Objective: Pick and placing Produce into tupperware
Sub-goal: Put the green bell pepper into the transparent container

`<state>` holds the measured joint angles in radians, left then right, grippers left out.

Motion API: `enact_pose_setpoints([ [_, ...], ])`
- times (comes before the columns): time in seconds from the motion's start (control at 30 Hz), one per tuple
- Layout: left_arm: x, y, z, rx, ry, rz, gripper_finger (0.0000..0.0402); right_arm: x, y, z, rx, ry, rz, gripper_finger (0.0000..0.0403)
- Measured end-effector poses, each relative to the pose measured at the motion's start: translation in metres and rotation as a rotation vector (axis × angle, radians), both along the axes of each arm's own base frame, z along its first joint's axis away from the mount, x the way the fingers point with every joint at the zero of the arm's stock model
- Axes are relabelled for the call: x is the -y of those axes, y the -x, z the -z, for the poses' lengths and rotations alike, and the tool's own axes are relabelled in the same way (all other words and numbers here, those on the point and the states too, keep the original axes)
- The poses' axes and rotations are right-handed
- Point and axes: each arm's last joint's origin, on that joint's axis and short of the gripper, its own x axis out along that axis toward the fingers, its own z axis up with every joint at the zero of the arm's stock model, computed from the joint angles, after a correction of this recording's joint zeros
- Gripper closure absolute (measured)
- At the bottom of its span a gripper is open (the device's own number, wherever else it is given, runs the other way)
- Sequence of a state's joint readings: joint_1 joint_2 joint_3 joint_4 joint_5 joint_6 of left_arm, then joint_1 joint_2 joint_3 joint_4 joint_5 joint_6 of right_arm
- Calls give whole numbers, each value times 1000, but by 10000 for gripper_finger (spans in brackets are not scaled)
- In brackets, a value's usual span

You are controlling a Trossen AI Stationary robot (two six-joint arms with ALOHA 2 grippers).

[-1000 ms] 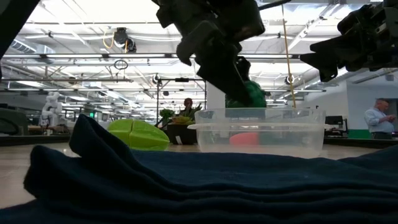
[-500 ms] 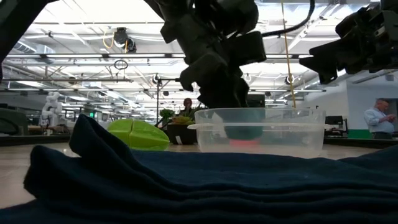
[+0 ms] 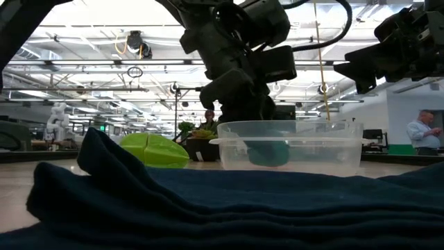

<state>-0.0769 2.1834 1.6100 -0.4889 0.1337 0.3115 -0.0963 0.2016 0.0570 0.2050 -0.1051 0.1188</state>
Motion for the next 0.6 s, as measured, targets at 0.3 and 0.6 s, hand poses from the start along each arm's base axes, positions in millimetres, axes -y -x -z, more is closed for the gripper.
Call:
enact_pose_setpoints([
  [0.3, 0, -1, 0, 6, 10, -7, 166, 0, 0, 0, 0, 0, 0, 227],
  [0.6, 0, -1, -1, 10, 8, -3, 132, 0, 0, 0, 0, 0, 0, 227],
])
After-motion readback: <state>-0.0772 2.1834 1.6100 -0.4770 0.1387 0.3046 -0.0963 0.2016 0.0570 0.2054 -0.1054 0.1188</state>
